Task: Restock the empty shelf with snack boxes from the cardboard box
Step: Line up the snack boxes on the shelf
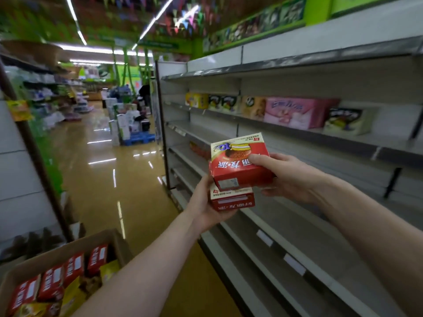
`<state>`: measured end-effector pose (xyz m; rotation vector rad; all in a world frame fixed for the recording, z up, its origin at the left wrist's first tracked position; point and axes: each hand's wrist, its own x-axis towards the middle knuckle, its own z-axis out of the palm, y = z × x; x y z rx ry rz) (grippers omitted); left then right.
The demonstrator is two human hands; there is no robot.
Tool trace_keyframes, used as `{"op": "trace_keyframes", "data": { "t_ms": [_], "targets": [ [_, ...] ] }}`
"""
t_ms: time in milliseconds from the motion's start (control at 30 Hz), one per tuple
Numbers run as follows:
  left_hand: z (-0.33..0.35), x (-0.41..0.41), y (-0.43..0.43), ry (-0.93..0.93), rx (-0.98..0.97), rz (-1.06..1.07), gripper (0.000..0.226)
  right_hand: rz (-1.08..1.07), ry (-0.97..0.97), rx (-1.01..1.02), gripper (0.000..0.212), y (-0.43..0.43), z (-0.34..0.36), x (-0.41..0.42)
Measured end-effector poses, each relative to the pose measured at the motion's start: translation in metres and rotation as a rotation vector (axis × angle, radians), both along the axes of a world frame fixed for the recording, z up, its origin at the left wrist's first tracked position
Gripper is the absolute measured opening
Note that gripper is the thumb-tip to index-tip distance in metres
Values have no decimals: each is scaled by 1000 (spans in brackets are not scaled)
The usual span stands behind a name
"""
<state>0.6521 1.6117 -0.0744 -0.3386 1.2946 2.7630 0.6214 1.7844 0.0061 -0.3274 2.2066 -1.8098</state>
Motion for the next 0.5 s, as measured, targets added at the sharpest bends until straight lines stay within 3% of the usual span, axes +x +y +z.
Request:
{"op": "trace_keyframes", "data": {
  "t_ms": [167,333,500],
  "targets": [
    [21,-19,76,24,61,-121,50,-203,-22,-216,94,60,19,9],
    [34,-43,142,135,61,-237,48,-403,15,-390,57,108,24,12],
    [48,-62,190,130,-37,-367,33,-573,74,-280,54,150,46,2]
  ]
}}
